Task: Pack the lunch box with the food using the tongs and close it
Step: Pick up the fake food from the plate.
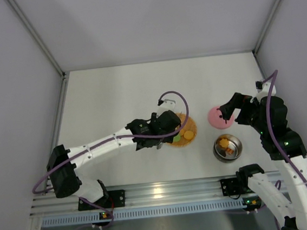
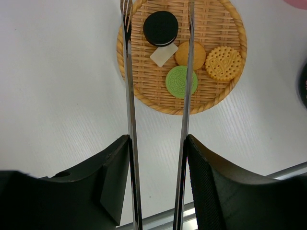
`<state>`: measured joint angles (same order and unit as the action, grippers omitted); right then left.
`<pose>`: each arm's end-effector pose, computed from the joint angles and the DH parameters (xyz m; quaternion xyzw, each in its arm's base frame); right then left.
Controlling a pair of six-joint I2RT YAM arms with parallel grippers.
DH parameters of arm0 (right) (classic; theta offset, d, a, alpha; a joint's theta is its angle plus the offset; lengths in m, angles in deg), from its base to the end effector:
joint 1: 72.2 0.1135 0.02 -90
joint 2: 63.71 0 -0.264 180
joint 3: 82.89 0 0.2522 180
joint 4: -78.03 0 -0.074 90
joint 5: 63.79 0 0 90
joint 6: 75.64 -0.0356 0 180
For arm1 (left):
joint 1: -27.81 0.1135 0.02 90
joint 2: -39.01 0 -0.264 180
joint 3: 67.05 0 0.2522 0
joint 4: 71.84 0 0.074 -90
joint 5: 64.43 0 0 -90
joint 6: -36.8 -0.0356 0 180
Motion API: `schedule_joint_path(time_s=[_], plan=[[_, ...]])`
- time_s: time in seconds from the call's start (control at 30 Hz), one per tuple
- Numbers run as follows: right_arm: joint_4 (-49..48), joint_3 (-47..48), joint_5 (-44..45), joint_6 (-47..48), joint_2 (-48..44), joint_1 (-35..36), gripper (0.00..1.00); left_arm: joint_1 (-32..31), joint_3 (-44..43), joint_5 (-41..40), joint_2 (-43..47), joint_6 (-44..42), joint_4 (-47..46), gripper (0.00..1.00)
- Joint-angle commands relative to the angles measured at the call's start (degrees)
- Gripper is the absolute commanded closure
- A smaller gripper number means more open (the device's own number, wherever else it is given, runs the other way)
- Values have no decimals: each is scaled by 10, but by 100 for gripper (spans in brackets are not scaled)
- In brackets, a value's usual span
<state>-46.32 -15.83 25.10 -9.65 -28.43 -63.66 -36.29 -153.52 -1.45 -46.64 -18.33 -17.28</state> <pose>0.1177 0.0184 0.3545 0.1076 0.8311 0.1607 0.5214 0.1520 -0.2760 0.2951 0.1628 0.9125 -0.0858 0.3653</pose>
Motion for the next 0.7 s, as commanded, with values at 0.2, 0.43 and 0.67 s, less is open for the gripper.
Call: schedule_joint_path(time_s=[0.2,0.43,0.67], plan=[[9,7,5,8,-3,-10,0,15,11,19,-17,3,-16,46],[9,9,5,7,0,-10,1,16,16,35,-25,-3,-23,47],[7,11,5,8,4,-10,1,16,16,41,-27,-7,-25,48]])
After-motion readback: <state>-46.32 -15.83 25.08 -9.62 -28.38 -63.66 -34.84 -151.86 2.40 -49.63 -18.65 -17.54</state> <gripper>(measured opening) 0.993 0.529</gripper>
